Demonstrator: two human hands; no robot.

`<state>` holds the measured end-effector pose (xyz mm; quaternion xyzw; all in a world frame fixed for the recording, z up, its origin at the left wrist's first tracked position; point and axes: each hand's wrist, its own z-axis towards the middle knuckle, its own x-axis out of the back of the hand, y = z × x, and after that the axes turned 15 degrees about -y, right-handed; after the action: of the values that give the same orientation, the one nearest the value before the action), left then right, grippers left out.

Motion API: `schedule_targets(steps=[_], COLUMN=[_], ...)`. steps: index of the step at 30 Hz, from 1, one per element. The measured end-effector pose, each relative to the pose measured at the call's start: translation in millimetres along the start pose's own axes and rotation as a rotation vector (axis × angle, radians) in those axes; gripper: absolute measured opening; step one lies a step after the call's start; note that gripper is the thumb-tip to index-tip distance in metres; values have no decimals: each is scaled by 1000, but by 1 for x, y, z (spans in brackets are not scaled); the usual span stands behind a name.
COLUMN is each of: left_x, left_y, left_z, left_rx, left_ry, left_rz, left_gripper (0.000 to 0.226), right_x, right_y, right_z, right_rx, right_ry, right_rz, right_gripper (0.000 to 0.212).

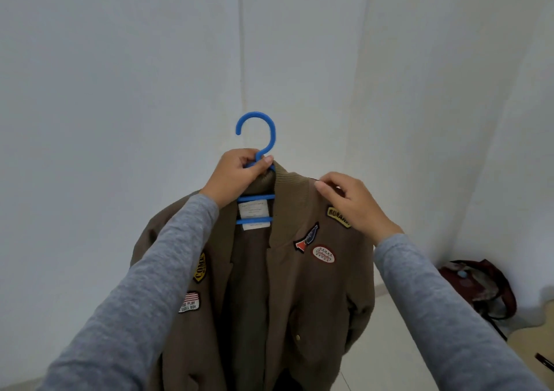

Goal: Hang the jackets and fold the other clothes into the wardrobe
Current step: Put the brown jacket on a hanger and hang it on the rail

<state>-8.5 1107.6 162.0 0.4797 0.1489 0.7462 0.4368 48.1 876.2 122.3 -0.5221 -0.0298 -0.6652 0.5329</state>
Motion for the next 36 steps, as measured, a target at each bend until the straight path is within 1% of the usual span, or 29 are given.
schedule_targets(steps=[3, 6, 9, 10, 12, 13, 15, 17, 19, 22, 23, 24, 25, 28, 29, 31, 33, 36], left_x=[-12, -10, 2, 7, 14, 15, 9, -3, -17, -33, -38, -40, -42, -51, -54, -59, -63, -71], left_y=[8, 5, -6, -12, -30, -40, -57, -73, -87, -100, -101, -99, -98, -95, -95, -97, -96, -79], left_z=[2, -3, -9, -12, -21, -28, -42, -53, -60, -64, -63, -62, -61, -60, -60, -61, -63, -62], left_rx=[-29, -20, -9, 25, 146, 196, 236, 228, 220, 160, 135, 109, 90, 102, 134, 212, 269, 292], left_ry=[-44, -48, -76, -100, -175, -216, -262, -227, -157, -32, -17, -35, -97, -374, -422, -453, -453, -428], left_rz=[86, 131, 175, 199, 219, 188, 80, -20, -99, -177, -189, -191, -195, -231, -220, -108, 9, 39], left_gripper=[32, 32, 27, 25, 29, 31, 25, 20, 18, 18, 19, 20, 23, 35, 39, 42, 38, 23], right_x=[-6, -11, -22, -27, -37, -41, -49, -59, -71, -81, -80, -79, -77, -71, -69, -63, -55, -34], right_y=[-24, -29, -28, -27, -24, -21, -15, -9, -3, 5, 7, 8, 9, 15, 16, 18, 17, 9], right_z=[16, 22, 22, 22, 22, 20, 15, 7, -4, -17, -21, -23, -25, -40, -47, -61, -71, -89], right_rx=[11, -14, -16, -21, -69, -101, -160, -216, -270, -333, -356, -370, -382, -451, -474, -506, -507, -490], right_ry=[-151, -188, -139, -105, -61, -44, -32, -43, -51, 2, 25, 51, 74, 118, 133, 161, 180, 203], right_rz=[-69, -152, -273, -311, -353, -354, -346, -342, -328, -286, -275, -266, -263, -278, -276, -253, -225, -211], right_gripper=[21, 25, 27, 27, 28, 28, 28, 27, 26, 25, 25, 25, 24, 23, 23, 24, 24, 24])
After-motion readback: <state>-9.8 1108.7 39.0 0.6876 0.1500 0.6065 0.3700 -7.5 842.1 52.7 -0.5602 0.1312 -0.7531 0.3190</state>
